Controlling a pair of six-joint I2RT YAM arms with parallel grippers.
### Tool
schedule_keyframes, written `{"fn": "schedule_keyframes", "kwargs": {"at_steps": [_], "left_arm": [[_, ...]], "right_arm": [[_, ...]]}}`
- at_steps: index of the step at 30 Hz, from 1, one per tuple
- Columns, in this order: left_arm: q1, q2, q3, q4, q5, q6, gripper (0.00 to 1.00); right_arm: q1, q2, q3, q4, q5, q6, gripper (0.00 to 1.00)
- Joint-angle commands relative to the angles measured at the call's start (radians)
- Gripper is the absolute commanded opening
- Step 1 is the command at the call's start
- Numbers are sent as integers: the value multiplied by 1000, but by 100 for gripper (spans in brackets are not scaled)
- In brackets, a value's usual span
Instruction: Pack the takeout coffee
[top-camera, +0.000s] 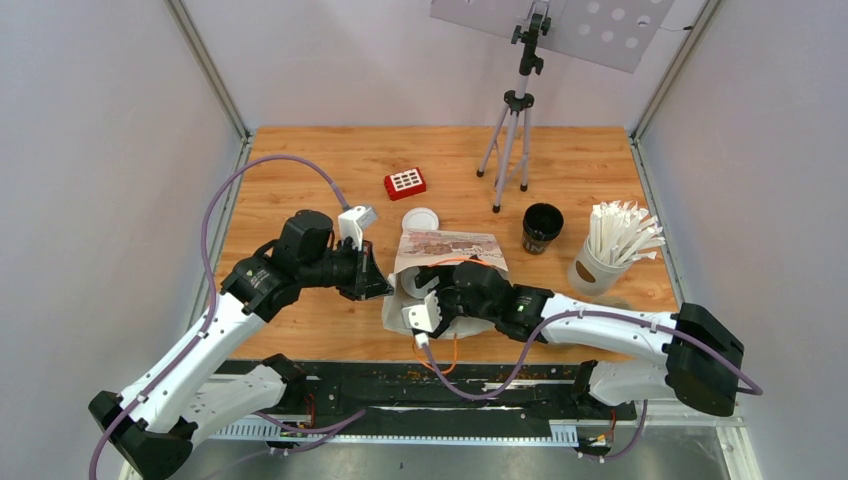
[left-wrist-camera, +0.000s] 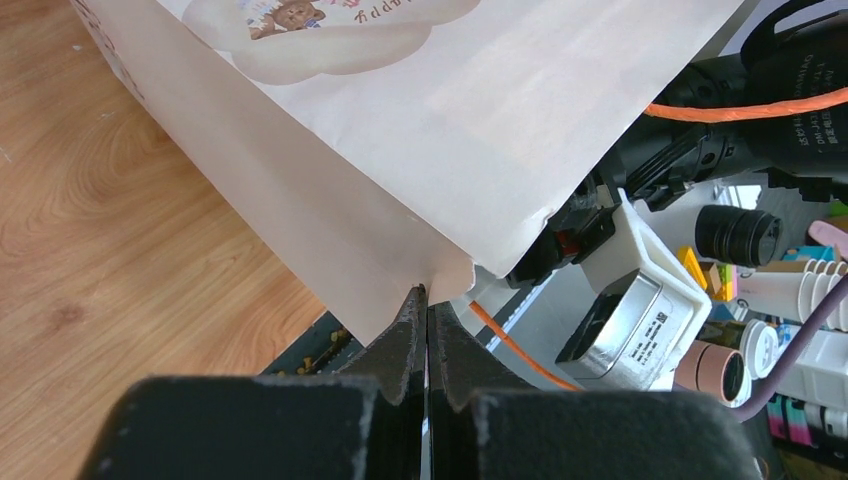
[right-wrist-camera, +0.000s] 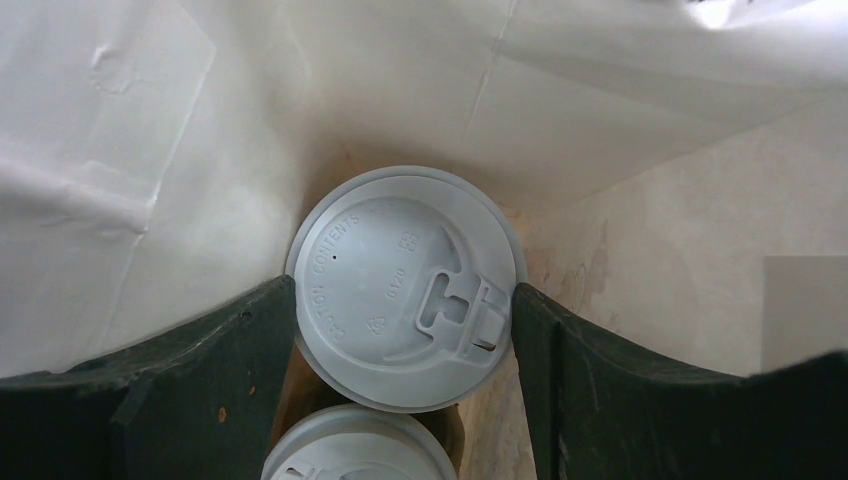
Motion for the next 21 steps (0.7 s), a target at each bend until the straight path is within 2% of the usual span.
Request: {"fn": "schedule_keyframes", "kwargs": {"at_steps": [1,21], "left_arm": [[3,-20,38,17,15,-17,0],[3,-8,55,33,17,-38,0]], "right_arm": [[-7,17,23,66,-34,-24,75],[-65,49,5,99,-66,-30,75]]}}
